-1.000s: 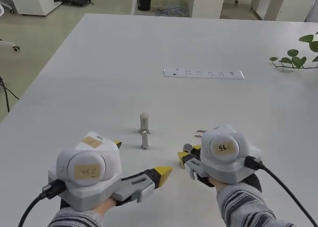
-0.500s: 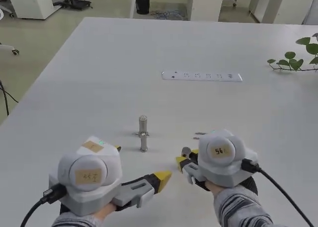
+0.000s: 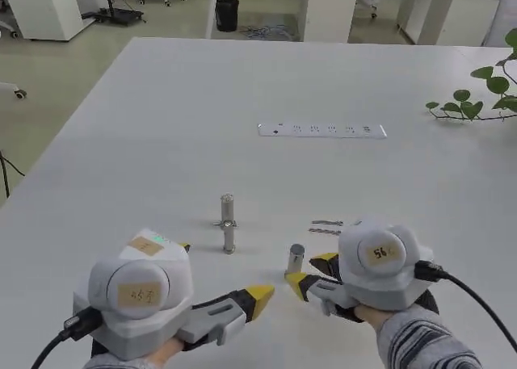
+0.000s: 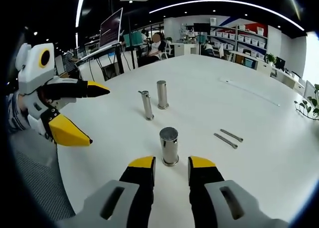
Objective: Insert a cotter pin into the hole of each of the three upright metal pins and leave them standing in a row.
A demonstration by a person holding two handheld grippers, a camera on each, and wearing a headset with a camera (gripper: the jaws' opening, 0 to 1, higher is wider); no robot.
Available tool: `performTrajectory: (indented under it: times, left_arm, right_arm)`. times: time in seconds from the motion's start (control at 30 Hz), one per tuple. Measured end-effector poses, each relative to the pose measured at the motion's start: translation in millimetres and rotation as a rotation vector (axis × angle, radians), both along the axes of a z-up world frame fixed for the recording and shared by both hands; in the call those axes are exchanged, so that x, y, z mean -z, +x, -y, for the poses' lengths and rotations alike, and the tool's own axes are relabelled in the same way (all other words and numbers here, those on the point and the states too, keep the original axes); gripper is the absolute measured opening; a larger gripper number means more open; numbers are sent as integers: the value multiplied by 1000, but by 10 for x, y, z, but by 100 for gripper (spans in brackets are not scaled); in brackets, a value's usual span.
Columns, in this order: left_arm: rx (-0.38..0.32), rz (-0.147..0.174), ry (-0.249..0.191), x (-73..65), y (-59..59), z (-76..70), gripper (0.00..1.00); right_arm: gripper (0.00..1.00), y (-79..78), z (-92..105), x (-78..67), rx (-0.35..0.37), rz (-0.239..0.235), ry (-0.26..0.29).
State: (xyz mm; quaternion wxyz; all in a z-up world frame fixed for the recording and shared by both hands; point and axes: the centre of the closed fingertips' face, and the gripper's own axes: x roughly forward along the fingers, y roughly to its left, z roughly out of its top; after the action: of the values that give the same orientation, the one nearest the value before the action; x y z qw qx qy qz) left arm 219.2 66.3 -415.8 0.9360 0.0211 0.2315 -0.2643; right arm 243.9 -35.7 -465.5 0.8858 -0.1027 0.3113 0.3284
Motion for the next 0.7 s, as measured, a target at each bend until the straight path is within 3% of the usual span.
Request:
performTrajectory:
  times: [0.27, 0.53, 0.7]
  left_arm:
    - [0, -6, 7, 5, -3, -6, 77]
    - [7, -8, 6, 7, -5, 3, 79]
    - [11, -8, 6, 11, -3, 17, 82]
  right_arm:
    - [23, 99, 200, -31, -70, -16, -46]
    - [23, 323, 355, -107, -137, -45, -95]
    - [23, 451, 418, -82, -176, -74, -135]
